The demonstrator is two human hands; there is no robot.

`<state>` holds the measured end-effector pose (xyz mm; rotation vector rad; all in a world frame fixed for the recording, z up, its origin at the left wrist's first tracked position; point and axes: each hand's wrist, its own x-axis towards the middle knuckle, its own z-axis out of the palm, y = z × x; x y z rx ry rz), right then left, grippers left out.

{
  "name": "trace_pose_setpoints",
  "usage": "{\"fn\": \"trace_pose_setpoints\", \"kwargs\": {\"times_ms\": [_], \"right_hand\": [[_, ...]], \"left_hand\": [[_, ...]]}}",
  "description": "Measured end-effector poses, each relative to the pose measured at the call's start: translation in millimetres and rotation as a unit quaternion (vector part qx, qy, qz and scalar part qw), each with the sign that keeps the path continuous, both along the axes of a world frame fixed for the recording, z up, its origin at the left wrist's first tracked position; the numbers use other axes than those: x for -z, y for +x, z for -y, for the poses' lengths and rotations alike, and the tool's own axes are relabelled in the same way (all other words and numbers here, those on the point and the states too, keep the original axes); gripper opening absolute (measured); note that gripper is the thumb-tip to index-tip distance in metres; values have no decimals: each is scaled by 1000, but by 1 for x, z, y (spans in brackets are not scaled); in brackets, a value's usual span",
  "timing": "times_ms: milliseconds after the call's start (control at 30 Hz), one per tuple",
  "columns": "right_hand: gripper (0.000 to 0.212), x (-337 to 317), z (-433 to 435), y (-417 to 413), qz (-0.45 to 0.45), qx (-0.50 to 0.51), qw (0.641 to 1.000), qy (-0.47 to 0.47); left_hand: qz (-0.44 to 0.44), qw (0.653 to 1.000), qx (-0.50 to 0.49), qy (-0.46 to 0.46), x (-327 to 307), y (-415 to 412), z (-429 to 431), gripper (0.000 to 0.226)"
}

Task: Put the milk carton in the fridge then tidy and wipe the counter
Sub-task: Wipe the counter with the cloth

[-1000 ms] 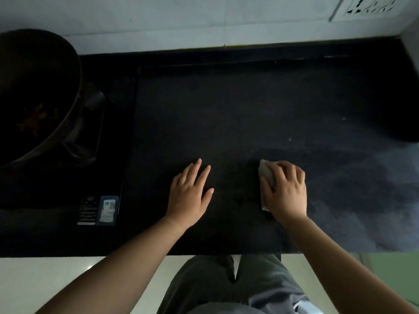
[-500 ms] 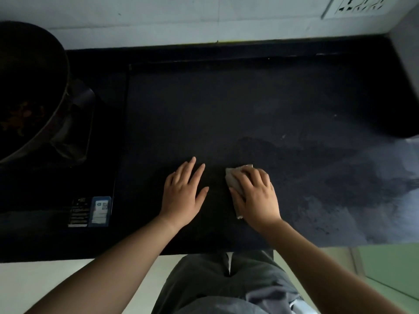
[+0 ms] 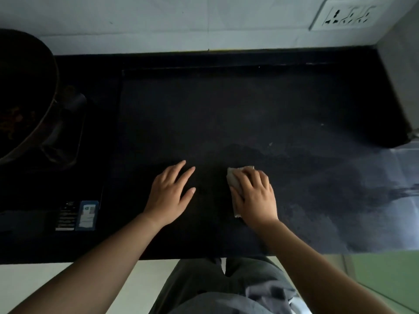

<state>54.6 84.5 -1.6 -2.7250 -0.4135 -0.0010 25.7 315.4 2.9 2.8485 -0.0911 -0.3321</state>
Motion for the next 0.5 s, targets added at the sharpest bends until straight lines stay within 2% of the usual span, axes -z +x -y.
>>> {"fn": "trace_pose_setpoints", "kwargs": {"times_ms": [167, 300, 400, 500], "right_hand": [[38, 2, 40, 33, 8, 90, 996, 9], [37, -4, 30, 97, -44, 147, 988, 10], [40, -4, 26, 115, -49, 83, 995, -6], [39, -2, 50, 96, -20, -6, 1000, 7]], "left_hand": [[4, 1000, -5, 14, -10, 33, 11, 57], [12, 999, -36, 13, -13, 58, 27, 50], [6, 998, -68, 7, -15, 79, 45, 50], [-1, 999, -53, 9, -17, 101, 70, 50]]}}
